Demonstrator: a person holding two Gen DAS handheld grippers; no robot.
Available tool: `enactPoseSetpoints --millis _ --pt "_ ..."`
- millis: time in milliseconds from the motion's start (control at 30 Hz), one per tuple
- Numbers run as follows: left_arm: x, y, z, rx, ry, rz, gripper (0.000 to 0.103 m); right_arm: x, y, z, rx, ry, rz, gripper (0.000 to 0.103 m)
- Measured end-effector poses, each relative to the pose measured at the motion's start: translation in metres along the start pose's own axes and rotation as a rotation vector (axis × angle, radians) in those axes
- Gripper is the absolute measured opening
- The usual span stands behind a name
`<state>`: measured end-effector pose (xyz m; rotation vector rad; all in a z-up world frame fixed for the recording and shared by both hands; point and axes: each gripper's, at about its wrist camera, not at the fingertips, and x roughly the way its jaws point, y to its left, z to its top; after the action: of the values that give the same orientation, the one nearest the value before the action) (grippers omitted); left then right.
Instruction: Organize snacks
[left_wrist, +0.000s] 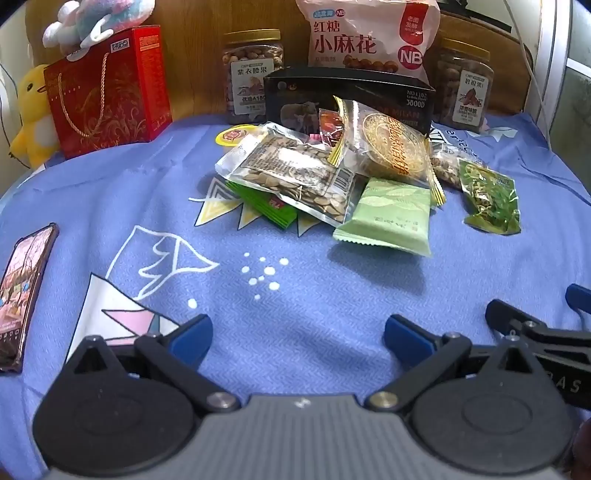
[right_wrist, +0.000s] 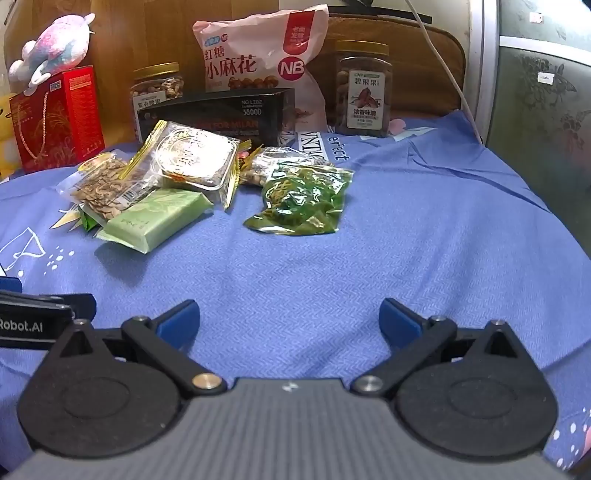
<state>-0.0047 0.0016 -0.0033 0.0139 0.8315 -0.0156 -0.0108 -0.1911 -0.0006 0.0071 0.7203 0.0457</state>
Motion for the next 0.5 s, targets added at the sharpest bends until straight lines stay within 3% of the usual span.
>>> enactPoseSetpoints --millis 300,500 --pt "-0.004 0.010 -0.001 -0.042 -0.024 -0.053 0.103 -0.004 0.000 -0.005 -0.001 -0.023 0.002 0.103" --pt "-0.007 0.016 -0.011 -0.014 -0.081 -0.094 0.103 -0.005 -0.003 -0.006 -0.012 -0.037 0.022 0.103"
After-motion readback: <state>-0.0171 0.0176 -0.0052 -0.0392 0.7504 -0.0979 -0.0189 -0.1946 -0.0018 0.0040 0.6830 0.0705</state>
